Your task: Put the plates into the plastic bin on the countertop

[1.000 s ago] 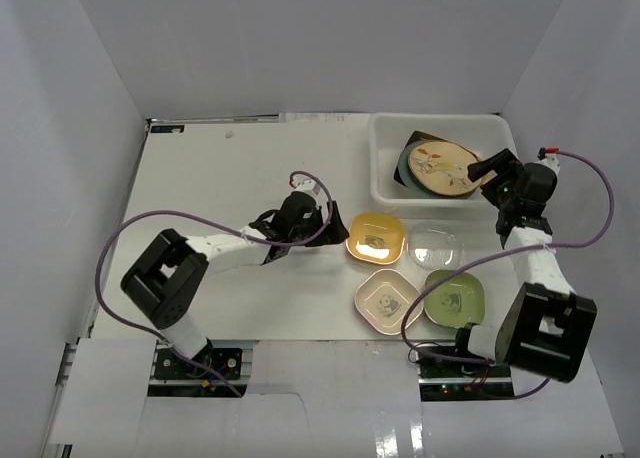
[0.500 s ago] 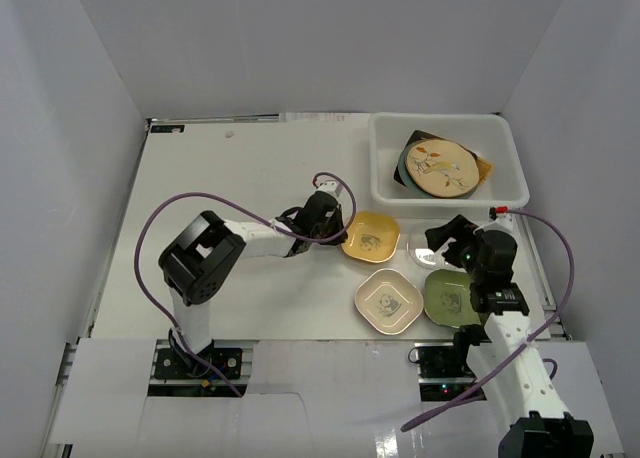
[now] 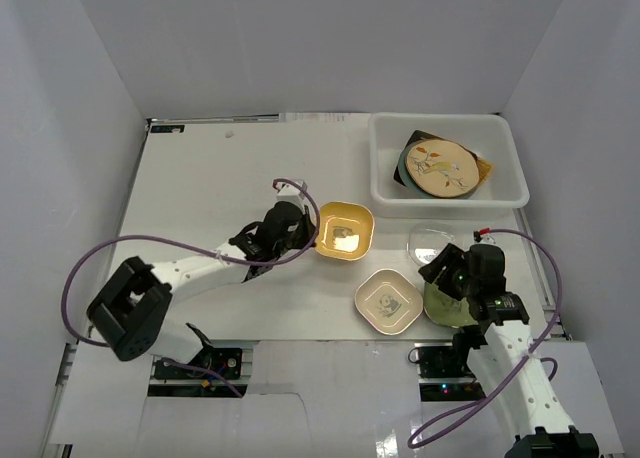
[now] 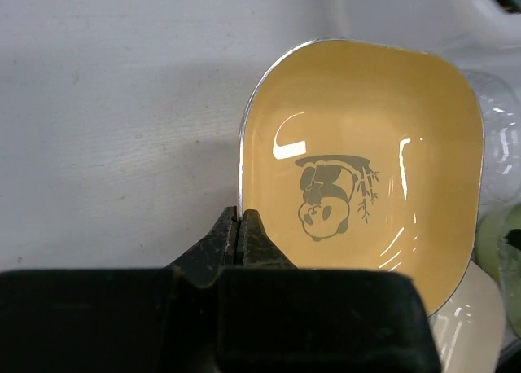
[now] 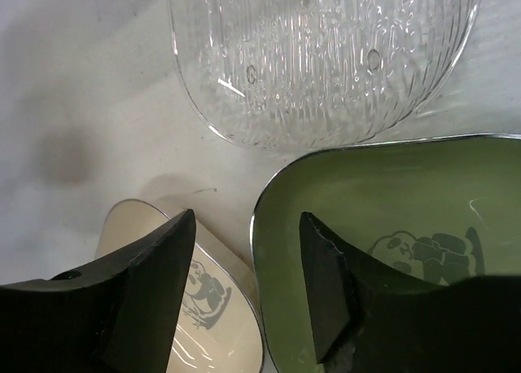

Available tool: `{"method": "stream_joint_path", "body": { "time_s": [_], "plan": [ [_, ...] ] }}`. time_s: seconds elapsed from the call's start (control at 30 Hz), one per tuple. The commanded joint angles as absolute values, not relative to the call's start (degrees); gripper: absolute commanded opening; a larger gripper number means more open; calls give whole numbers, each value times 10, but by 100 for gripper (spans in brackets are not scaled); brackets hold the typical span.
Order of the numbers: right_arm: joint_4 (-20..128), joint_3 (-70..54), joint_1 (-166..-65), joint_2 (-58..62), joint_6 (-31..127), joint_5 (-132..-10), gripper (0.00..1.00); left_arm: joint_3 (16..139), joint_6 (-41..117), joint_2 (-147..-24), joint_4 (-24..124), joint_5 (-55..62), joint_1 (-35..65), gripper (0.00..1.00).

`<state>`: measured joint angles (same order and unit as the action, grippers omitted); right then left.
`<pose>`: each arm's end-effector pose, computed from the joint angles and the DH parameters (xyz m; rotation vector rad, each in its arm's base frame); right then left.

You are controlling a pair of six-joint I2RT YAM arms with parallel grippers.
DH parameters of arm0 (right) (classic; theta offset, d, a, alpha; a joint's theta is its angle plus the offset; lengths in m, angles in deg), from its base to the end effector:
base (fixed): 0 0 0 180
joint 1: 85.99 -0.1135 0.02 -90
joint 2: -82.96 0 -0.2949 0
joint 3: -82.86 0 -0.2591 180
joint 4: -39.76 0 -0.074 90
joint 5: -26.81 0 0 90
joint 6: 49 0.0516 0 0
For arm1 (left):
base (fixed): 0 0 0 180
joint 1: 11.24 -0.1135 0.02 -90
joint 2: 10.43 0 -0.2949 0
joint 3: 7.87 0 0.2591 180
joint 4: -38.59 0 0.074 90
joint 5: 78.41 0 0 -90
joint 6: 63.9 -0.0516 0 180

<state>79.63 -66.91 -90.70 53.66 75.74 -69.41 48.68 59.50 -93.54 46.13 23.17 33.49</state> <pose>0.1185 0.0154 0.1833 0.5362 2.2287 0.4866 0.2343 -0.2175 0.2206 0.0996 2.2056 -0.5636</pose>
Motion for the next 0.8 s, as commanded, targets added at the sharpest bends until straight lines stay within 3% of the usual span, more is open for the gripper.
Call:
{"method": "stream_joint_path", "body": {
  "time_s": [0.0,0.37,0.53,0.77],
  "plan": [
    [806,-664,-925,515,776,-695,58,462,601,-845,461,243,334,0],
    [734,-700,-1088,433,882,-653,28,438,588,-722,499,275,334,0],
    [706,-629,-1235,336,886,-567,11,432,585,-705,505,296,333,0],
    [705,-528,-1353,219,852,-495,8,442,579,-677,516,324,333,0]
  ]
}}
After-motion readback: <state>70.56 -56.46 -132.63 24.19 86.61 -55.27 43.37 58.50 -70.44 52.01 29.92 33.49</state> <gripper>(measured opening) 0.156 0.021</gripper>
